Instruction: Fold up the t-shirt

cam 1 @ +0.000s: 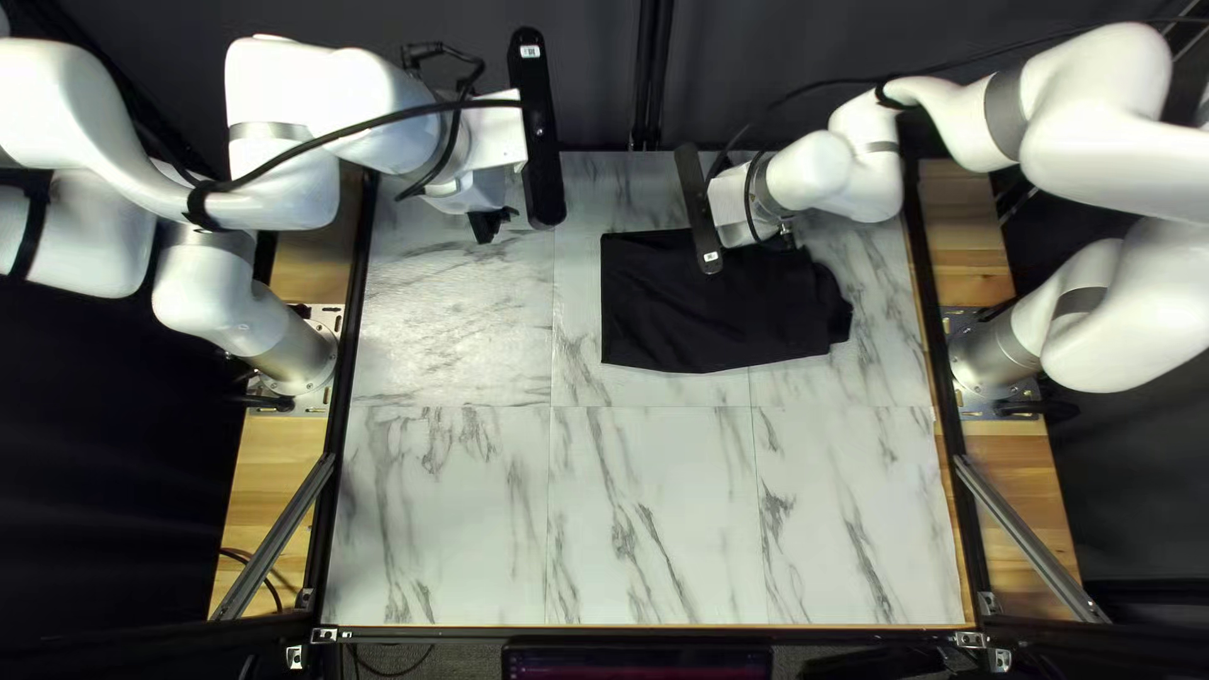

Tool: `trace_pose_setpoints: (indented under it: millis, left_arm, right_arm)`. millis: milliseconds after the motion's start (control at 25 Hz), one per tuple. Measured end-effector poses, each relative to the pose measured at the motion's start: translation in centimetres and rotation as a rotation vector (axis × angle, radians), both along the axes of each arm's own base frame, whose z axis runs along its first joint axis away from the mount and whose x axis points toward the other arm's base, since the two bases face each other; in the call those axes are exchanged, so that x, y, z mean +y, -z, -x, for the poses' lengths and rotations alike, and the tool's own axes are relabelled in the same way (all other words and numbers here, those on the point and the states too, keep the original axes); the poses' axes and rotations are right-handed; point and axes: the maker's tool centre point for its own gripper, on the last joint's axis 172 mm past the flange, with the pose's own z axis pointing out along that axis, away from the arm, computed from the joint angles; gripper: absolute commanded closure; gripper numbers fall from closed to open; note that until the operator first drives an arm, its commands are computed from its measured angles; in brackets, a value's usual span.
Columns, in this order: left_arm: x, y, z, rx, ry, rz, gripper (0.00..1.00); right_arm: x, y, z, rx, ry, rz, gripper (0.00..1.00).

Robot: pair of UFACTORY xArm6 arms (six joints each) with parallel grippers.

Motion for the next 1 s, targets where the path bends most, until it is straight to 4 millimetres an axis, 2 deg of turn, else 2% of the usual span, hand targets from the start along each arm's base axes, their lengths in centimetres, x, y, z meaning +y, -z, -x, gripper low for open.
trace_pose_setpoints:
  millis: [160, 320, 560, 760, 1000]
  left_arm:
    - [0.0, 0.0, 0.0, 0.0, 0.0, 0.0, 0.0]
    - [0.0, 0.0, 0.0, 0.0, 0.0, 0.0, 0.0]
    - [0.0, 0.0, 0.0, 0.0, 0.0, 0.0, 0.0]
    - [0.0, 0.0, 0.0, 0.0, 0.0, 0.0, 0.0]
    - [0.0, 0.0, 0.0, 0.0, 0.0, 0.0, 0.0]
  right_arm:
    - [2.3, -1.8, -0.6, -0.023, -0.011, 0.017, 0.0]
    - [3.1, -1.2, -1.7, -0.036, -0.03, 0.015, 0.0]
    - [1.4, 1.4, -2.9, -0.022, -0.052, -0.006, 0.0]
    - [0.1, 2.4, -3.0, -0.007, -0.051, -0.016, 0.0]
    - [-0.4, 3.2, -3.3, 0.009, -0.049, -0.019, 0.0]
